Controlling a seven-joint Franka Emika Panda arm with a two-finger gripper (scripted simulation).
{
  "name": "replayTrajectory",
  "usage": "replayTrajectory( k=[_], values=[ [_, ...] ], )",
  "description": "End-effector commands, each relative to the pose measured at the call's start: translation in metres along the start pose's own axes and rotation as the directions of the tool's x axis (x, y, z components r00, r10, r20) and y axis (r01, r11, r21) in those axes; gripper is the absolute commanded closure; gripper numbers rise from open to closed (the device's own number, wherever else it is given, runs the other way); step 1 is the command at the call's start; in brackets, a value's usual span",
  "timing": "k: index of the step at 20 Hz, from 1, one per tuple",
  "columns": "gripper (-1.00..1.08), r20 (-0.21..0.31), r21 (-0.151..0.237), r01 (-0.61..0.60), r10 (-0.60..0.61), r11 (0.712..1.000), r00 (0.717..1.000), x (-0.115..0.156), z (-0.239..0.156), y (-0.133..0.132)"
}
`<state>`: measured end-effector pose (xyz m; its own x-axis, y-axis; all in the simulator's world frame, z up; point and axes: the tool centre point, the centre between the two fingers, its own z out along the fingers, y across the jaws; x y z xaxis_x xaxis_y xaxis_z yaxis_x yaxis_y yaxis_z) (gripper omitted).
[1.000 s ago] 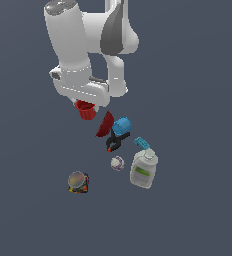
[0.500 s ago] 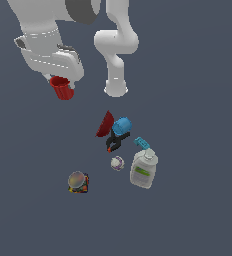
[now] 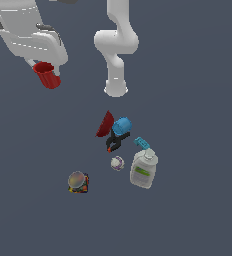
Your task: Pick up a designated object from a clutter of objects.
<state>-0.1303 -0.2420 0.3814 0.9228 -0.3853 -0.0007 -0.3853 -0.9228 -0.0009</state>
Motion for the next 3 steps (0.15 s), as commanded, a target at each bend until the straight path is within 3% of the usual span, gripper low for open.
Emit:
replayTrajectory(
  k=[1,3],
  values=[
    [1.08,-0.001,-0.001,0.001,-0.001,1.000,1.000,0.0008,-0.0043,0.0042],
    [1.08,-0.001,-0.001,0.001,-0.001,1.000,1.000,0.0011,-0.0049,0.0049]
  ],
)
